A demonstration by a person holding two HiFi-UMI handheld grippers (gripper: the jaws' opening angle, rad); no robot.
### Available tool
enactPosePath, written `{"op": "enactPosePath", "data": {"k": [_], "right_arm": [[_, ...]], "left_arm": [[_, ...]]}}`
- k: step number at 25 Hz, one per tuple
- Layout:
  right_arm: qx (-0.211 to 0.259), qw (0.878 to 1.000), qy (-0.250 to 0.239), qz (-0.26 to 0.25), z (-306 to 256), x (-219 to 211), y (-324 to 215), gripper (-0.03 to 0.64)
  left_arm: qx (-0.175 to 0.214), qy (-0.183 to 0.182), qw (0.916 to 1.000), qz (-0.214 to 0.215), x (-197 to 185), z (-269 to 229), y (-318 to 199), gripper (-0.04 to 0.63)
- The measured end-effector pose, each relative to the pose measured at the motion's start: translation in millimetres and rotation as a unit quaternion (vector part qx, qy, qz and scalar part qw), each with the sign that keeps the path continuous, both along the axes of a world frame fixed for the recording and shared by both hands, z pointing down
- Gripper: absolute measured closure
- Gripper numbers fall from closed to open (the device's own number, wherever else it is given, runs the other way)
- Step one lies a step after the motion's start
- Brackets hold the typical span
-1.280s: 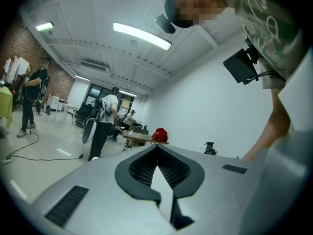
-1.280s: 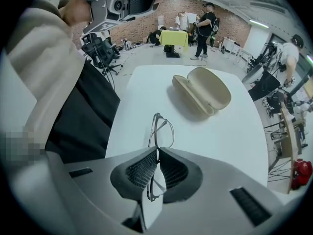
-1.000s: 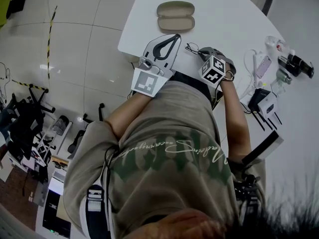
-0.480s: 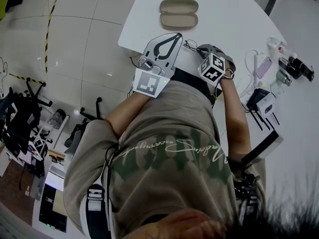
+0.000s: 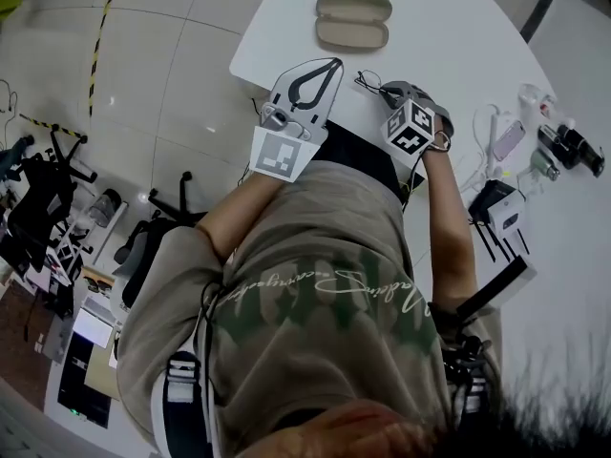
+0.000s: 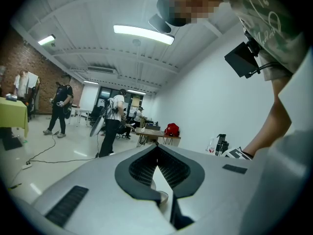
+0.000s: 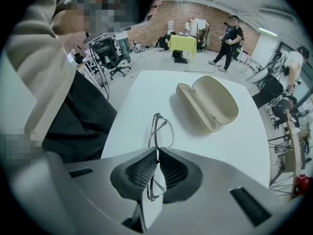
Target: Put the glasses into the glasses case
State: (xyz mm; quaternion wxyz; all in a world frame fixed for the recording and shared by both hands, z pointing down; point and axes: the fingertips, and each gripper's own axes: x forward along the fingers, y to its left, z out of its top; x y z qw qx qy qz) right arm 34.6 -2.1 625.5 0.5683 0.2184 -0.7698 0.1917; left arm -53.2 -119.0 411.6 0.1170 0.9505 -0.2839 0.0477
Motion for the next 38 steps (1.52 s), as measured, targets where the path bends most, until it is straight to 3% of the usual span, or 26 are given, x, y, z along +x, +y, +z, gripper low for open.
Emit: {"op": "enactPosePath", "data": {"k": [11,17,20,30,38], "right_arm": [[0.008,0.999,-0.014,-0.032,-4,15,1,0.586],[0.009,0.999,-0.027,-0.043,1,17,-2,0.586],[0.015,0.997,-0.025,-0.066,1,13,-4,0.586],[0.016,0.998,-0.039,-0.050,-8,1,-7,0.586],[0.018,0.998,-0.019,-0.048,-13,-10,-16,0.586]], "left_arm": [[-0.008,0.004,0.9976,-0.068,9,-5,7,0.589],[0.032,-0.008,0.9942,-0.103,9,-22,8,0.589],[0.027,-0.006,0.9926,-0.118,4,-20,11,0.589],[0.016,-0.005,0.9940,-0.108,-3,-16,1,0.589],[0.000,0.007,0.9952,-0.098,-20,-21,-15,0.589]]}}
